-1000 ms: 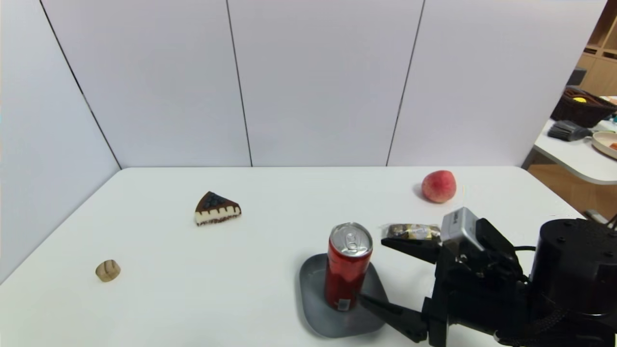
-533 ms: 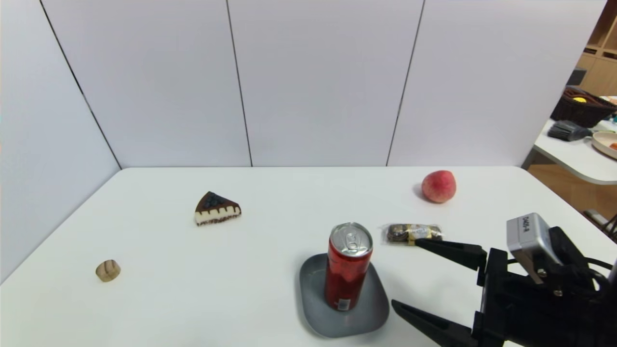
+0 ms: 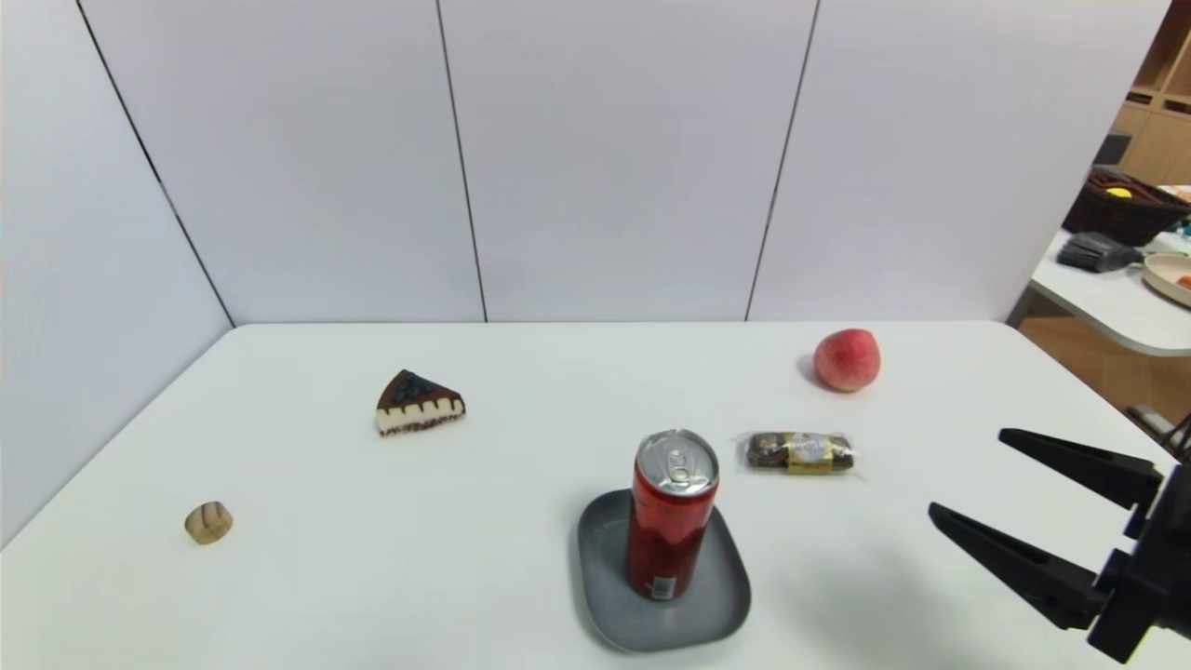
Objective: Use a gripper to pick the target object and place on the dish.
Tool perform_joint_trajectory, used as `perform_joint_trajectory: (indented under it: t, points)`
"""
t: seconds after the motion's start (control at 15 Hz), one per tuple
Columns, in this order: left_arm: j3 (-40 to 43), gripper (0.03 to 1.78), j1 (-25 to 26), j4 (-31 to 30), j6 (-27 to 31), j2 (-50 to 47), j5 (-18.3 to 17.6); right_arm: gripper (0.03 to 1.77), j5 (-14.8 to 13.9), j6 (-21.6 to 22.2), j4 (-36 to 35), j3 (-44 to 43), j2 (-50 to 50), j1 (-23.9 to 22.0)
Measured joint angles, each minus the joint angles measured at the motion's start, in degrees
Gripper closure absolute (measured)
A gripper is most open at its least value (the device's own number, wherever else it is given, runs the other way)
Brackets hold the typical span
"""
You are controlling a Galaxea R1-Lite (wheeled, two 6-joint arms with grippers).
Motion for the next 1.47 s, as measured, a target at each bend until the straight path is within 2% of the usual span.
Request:
perform_joint_trajectory:
  t: [0.33,0.6,0.67,0.87,1.07,1.47]
  points:
    - [0.0,0.12,0.0,0.0,0.0,0.0,0.0,0.11,-0.1,0.6,6.9,2.5,-15.7,-11.0]
    - [0.0,0.12,0.0,0.0,0.0,0.0,0.0,0.11,-1.9,1.3,8.4,9.2,-28.6,-15.5]
    - [0.0,0.12,0.0,0.0,0.0,0.0,0.0,0.1,-3.4,1.4,10.6,10.2,-31.3,-16.1]
    - [0.0,0.12,0.0,0.0,0.0,0.0,0.0,0.11,-10.5,1.4,20.5,11.3,-37.9,-16.9]
    - [0.0,0.12,0.0,0.0,0.0,0.0,0.0,0.1,-14.3,1.2,28.7,11.5,-44.0,-16.1]
    - [0.0,0.12,0.0,0.0,0.0,0.0,0.0,0.1,-15.6,0.9,38.0,11.5,-54.5,-14.6]
